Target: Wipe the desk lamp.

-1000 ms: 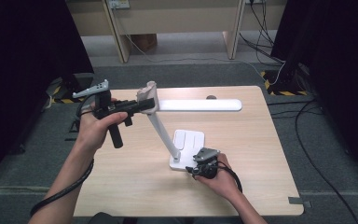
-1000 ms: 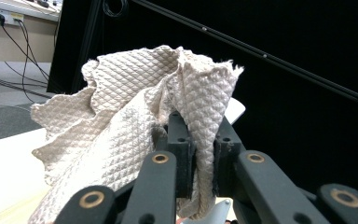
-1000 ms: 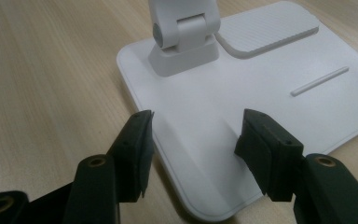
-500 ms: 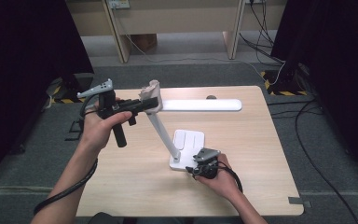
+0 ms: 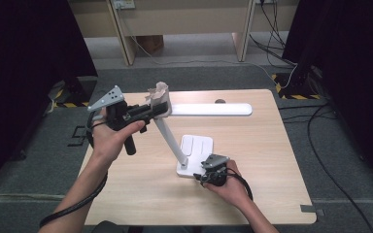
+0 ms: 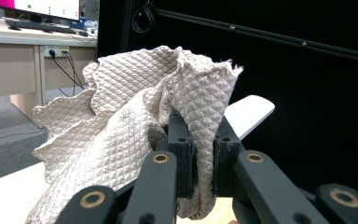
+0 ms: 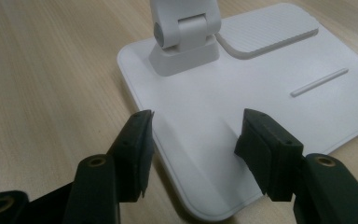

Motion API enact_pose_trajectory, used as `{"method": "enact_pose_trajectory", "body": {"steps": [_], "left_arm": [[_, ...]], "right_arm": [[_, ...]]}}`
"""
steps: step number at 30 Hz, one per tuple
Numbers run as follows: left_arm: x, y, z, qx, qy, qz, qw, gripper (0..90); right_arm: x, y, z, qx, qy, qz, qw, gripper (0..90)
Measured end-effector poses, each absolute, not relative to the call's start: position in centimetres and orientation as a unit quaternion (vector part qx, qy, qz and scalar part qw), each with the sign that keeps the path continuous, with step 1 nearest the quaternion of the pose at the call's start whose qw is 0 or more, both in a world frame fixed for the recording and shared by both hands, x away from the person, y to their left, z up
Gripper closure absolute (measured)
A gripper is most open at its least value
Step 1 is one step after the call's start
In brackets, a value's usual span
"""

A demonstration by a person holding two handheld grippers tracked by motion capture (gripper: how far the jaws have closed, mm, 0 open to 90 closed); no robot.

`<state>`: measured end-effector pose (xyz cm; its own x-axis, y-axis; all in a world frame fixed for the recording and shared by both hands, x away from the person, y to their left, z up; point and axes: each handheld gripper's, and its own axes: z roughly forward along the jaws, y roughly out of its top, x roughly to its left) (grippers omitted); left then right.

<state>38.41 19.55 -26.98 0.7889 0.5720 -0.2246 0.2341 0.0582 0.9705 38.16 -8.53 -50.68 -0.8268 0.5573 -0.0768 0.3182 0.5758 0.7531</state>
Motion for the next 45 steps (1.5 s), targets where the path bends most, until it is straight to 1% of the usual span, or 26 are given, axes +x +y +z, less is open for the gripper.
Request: {"method": "enact_pose_trajectory", "body": {"steps": [12,33,45], "left_arm": [[38.0,17.8,-27.3,0.667,0.293,0.130,0.672,81.6],[37.3,15.0,-27.7,0.661,0.283,0.174,0.673,81.7],[37.4,13.4,-27.7,0.660,0.278,0.167,0.678,81.6]], "right_arm": [[38.1,-8.5,-50.7,0.250,0.874,0.387,0.155,45.1],[38.1,-8.6,-50.8,0.249,0.872,0.390,0.157,45.0],[38.0,-8.6,-50.8,0.249,0.871,0.392,0.160,45.0]]}}
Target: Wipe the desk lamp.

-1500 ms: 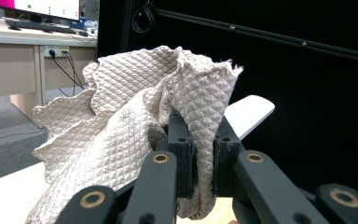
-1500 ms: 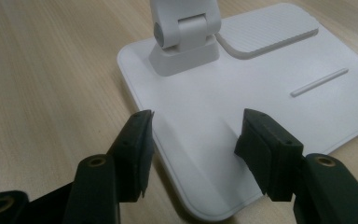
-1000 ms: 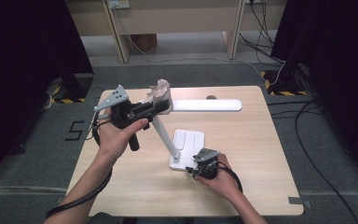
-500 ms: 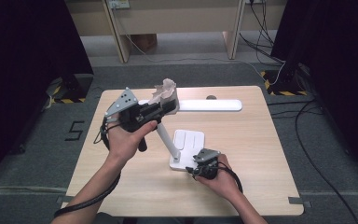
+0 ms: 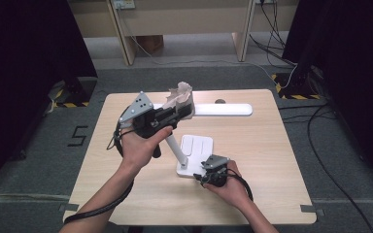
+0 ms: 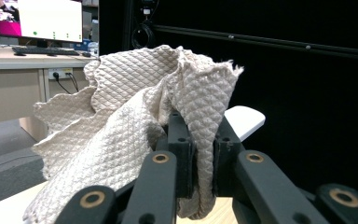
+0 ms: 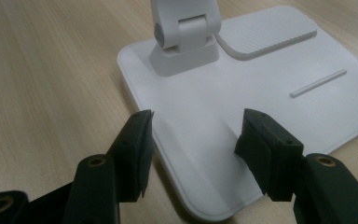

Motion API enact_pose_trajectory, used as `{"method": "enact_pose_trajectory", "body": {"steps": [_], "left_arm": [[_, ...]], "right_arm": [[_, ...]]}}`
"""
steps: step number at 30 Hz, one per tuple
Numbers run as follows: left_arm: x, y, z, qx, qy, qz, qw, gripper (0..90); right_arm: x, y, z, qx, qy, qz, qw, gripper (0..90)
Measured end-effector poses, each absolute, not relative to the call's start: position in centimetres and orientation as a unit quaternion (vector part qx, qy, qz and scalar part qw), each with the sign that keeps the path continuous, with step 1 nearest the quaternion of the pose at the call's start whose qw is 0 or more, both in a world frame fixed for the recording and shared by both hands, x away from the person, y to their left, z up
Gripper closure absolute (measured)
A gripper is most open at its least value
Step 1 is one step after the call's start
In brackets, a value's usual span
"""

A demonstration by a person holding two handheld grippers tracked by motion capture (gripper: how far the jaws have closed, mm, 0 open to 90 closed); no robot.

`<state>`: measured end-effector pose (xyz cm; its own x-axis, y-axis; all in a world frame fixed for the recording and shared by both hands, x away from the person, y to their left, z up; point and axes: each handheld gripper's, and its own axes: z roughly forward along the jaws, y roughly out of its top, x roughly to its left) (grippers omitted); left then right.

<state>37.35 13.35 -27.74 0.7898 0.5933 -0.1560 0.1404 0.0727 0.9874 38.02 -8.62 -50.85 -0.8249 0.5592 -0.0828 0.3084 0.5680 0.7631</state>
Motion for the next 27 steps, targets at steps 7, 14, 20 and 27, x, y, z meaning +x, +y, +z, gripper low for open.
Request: {"method": "enact_pose_trajectory", "body": {"steps": [7,14,20,27], "left_arm": [[37.4,12.5,-27.8,0.658,0.275,0.166,0.681,81.6],[37.4,12.1,-27.9,0.658,0.274,0.165,0.682,81.6],[37.4,11.5,-28.0,0.657,0.272,0.167,0.683,81.6],[37.4,11.0,-28.1,0.657,0.268,0.167,0.685,81.5]], "right_arm": [[38.0,-8.6,-50.9,0.249,0.870,0.395,0.159,45.0],[38.0,-8.6,-50.9,0.248,0.869,0.396,0.162,45.0],[37.9,-8.6,-51.0,0.256,0.868,0.396,0.157,44.9],[37.8,-8.6,-51.0,0.255,0.867,0.397,0.158,44.9]]}}
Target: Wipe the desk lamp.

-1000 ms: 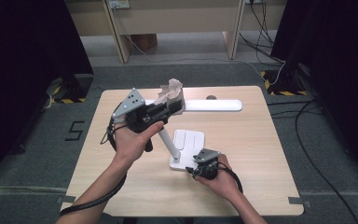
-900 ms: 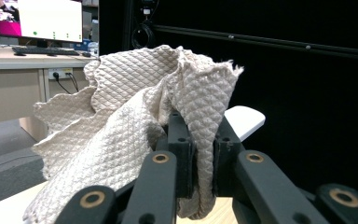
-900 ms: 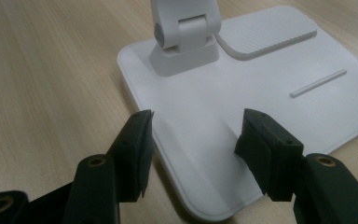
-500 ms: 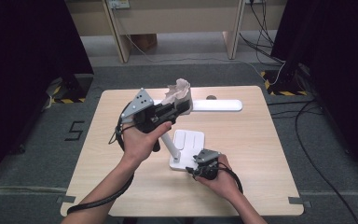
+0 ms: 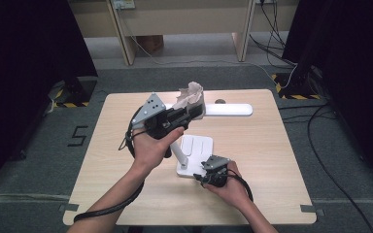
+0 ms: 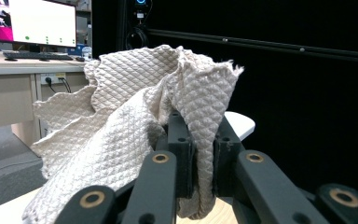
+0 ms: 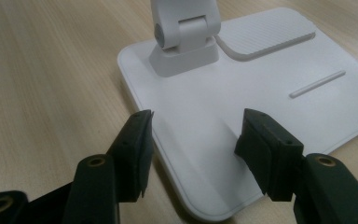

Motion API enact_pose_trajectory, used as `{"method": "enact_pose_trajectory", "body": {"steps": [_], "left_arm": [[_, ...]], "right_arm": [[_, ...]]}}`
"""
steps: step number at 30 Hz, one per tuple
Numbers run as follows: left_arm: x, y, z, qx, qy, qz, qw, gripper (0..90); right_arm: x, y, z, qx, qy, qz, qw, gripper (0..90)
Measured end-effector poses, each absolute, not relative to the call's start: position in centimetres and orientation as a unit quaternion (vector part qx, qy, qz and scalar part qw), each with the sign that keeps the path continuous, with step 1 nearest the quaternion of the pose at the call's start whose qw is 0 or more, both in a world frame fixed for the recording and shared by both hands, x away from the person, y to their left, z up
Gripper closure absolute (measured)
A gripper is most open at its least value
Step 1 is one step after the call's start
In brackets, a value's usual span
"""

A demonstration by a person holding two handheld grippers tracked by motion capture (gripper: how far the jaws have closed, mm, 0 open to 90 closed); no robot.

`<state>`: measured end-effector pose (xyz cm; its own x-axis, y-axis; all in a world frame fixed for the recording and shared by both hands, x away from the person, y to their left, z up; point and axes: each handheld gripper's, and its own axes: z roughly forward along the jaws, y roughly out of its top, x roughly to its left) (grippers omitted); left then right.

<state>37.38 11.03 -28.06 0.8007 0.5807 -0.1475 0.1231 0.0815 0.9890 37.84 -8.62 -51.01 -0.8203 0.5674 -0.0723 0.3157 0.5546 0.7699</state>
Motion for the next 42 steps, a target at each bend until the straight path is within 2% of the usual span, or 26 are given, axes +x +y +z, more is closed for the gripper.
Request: {"method": "enact_pose_trajectory", "body": {"steps": [42], "left_arm": [[37.5,6.9,-28.5,0.646,0.255,0.159,0.701,81.4]], "right_arm": [[37.8,-8.8,-51.2,0.246,0.865,0.404,0.167,44.9]]}}
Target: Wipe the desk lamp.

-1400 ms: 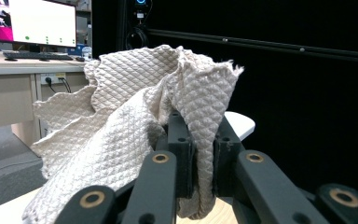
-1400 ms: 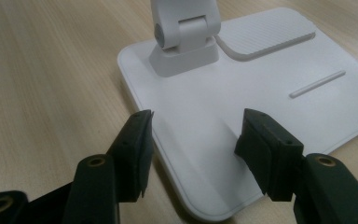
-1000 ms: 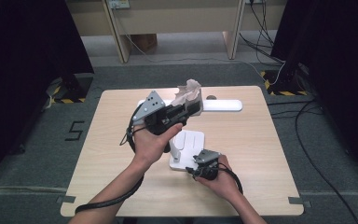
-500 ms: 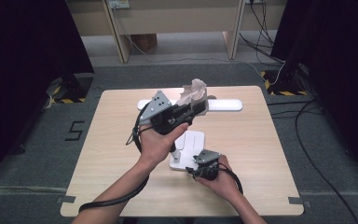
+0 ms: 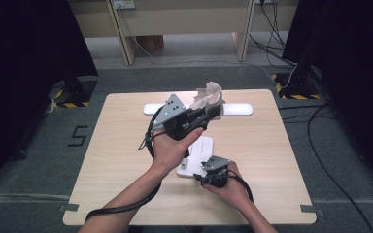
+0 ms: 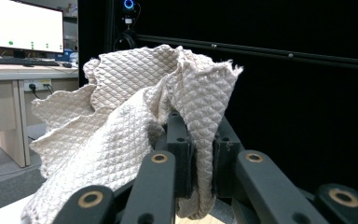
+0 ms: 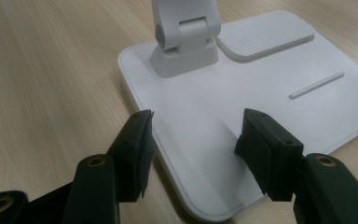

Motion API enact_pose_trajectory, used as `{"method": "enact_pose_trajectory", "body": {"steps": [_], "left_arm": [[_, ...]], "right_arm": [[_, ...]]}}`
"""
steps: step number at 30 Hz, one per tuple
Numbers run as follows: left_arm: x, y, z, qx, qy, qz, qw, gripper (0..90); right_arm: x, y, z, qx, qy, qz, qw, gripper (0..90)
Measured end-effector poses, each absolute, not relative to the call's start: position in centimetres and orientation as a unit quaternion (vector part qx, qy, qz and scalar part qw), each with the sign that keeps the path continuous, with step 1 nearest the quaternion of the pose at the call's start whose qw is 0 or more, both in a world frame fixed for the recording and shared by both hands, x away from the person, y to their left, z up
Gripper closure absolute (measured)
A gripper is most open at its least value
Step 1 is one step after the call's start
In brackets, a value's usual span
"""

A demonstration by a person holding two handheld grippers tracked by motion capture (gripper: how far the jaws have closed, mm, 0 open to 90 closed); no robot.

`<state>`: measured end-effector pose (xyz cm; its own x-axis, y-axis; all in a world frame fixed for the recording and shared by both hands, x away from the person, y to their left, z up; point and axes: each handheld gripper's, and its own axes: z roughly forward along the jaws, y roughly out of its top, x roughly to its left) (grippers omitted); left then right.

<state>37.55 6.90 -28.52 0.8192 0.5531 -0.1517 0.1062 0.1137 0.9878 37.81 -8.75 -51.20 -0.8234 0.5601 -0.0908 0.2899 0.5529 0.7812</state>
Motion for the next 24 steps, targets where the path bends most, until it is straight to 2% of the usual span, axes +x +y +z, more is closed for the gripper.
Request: {"method": "enact_pose_trajectory", "body": {"steps": [24], "left_arm": [[37.8,5.3,-28.4,0.650,0.248,0.165,0.699,81.4]], "right_arm": [[37.8,-8.8,-51.2,0.245,0.865,0.405,0.167,44.9]]}}
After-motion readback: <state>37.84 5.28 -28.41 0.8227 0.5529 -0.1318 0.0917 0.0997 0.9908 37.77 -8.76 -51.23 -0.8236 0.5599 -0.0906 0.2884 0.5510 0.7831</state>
